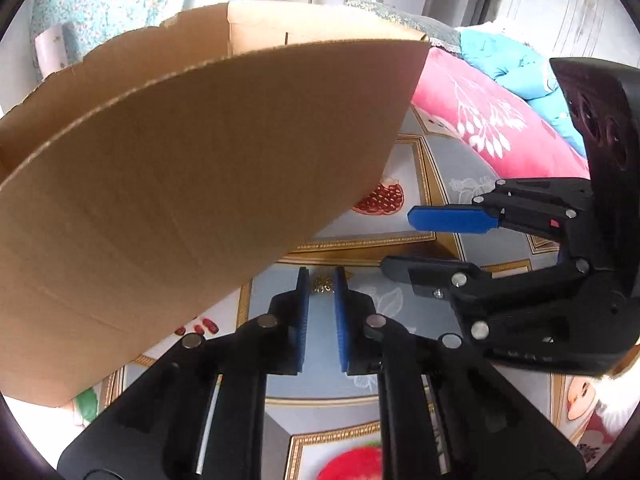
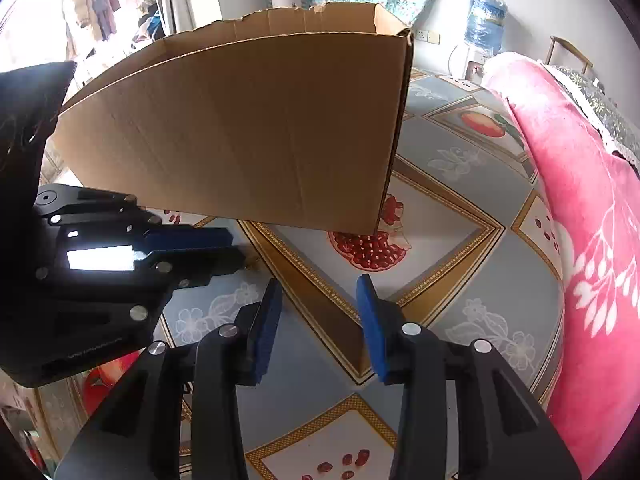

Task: Organize jewelry
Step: 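Withdraw both tools from the box back toward the table, then close the right tool on the small gold charm while the left tool closes too, then carry the gold charm into the box and open both tools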

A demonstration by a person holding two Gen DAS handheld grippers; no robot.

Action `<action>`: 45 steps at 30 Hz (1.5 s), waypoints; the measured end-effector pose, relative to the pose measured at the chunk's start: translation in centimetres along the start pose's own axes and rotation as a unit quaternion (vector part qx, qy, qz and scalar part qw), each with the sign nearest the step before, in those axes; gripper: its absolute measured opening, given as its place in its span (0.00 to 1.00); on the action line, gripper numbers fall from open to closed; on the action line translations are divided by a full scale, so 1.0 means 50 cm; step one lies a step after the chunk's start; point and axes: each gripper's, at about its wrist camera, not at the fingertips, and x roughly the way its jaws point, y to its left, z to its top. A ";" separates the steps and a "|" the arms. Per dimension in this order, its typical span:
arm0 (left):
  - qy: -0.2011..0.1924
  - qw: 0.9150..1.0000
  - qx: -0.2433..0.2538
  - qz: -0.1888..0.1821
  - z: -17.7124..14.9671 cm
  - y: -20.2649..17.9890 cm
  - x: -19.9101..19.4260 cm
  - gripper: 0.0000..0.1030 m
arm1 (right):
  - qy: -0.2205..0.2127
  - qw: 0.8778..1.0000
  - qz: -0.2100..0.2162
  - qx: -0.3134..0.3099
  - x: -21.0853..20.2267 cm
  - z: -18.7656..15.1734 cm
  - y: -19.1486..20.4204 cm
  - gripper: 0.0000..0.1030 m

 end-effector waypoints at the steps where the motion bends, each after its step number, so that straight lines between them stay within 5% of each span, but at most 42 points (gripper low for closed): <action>1: 0.000 1.000 -0.003 0.004 0.000 0.003 -0.001 0.04 | 0.000 1.000 0.000 -0.002 0.000 0.001 0.001 0.40; 11: 0.010 0.999 -0.037 0.000 -0.045 0.046 -0.041 0.03 | -0.001 1.000 -0.007 -0.010 0.006 0.003 0.015 0.43; 16: 0.005 0.997 -0.073 -0.033 -0.084 0.071 -0.069 0.01 | 0.001 0.999 0.018 -0.048 0.013 0.013 0.030 0.43; 23: -0.001 0.996 -0.081 -0.033 -0.098 0.089 -0.075 0.01 | 0.003 0.993 0.061 -0.104 0.036 0.043 0.047 0.46; 24: -0.002 0.996 -0.081 -0.033 -0.098 0.090 -0.075 0.01 | 0.005 0.990 0.071 -0.118 0.037 0.044 0.058 0.40; 25: -0.004 0.995 -0.087 -0.040 -0.098 0.094 -0.076 0.01 | 0.011 0.987 0.087 -0.133 0.035 0.046 0.070 0.13; 26: -0.007 0.995 -0.089 -0.045 -0.100 0.094 -0.079 0.01 | 0.021 0.986 0.100 -0.136 0.034 0.047 0.079 0.08; 32: -0.030 0.992 -0.107 -0.051 -0.102 0.119 -0.127 0.01 | 0.020 0.986 0.004 -0.167 0.009 0.021 0.147 0.07; 38: -0.052 0.986 -0.135 -0.082 -0.089 0.131 -0.186 0.01 | -0.008 0.998 0.047 -0.050 -0.040 0.036 0.087 0.07; 45: -0.102 0.984 -0.121 -0.086 -0.039 0.138 -0.294 0.01 | -0.091 0.990 0.112 -0.004 -0.180 0.122 0.030 0.08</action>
